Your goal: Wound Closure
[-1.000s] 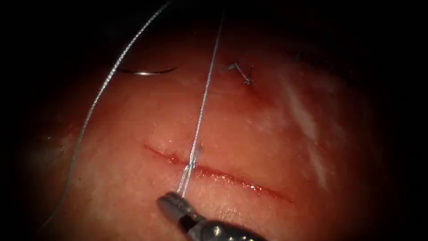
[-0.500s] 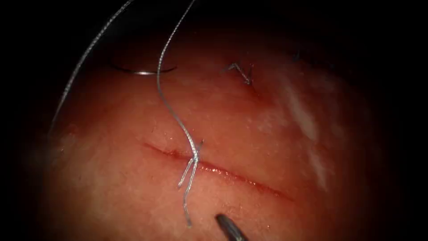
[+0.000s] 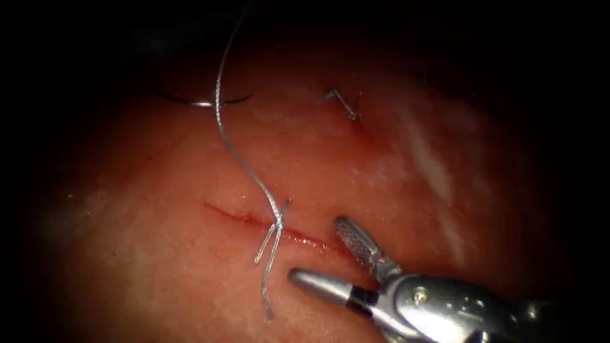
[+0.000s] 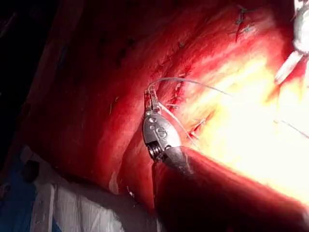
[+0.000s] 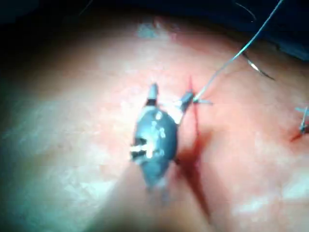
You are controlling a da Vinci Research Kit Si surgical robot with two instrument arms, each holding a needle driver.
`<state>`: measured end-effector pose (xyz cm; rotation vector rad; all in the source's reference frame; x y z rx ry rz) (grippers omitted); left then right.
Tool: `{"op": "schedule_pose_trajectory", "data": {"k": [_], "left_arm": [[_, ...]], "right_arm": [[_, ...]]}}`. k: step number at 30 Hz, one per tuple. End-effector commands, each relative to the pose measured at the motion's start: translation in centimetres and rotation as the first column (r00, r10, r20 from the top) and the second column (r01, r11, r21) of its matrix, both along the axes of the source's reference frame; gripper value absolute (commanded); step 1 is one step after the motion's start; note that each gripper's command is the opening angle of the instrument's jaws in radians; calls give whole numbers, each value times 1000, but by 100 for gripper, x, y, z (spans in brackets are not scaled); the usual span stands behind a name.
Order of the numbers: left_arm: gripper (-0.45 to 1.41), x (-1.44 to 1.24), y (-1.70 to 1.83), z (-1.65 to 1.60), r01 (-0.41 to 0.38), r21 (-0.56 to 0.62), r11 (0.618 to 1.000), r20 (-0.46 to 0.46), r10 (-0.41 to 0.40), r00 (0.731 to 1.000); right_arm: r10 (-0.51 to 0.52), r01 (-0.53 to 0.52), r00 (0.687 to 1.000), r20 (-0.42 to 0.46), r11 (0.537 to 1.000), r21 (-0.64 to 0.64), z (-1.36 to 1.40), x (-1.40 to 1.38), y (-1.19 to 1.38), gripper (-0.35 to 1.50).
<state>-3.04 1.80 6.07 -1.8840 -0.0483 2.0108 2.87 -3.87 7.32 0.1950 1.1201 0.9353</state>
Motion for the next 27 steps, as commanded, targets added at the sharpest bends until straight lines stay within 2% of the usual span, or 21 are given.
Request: {"op": "schedule_pose_trajectory", "data": {"k": [1,8,15,21,27], "left_arm": [[-45,-6,4,-14,-2,3,1000,23,2,1000],[-45,-21,-9,-79,-27,17,999,105,25,994],[-45,-31,-19,-114,-43,13,999,141,41,989],[-45,-37,-29,-143,-55,1,998,165,54,985],[-45,-45,-40,-161,-64,-7,998,179,64,982]], "right_arm": [[-4,4,1000,0,1000,-1,17,20,10,148],[-29,29,999,23,1000,9,43,37,30,148],[-59,58,997,42,998,27,57,39,37,148],[-119,114,990,80,991,64,73,47,36,148],[-184,177,980,73,981,83,81,56,41,148]]}}
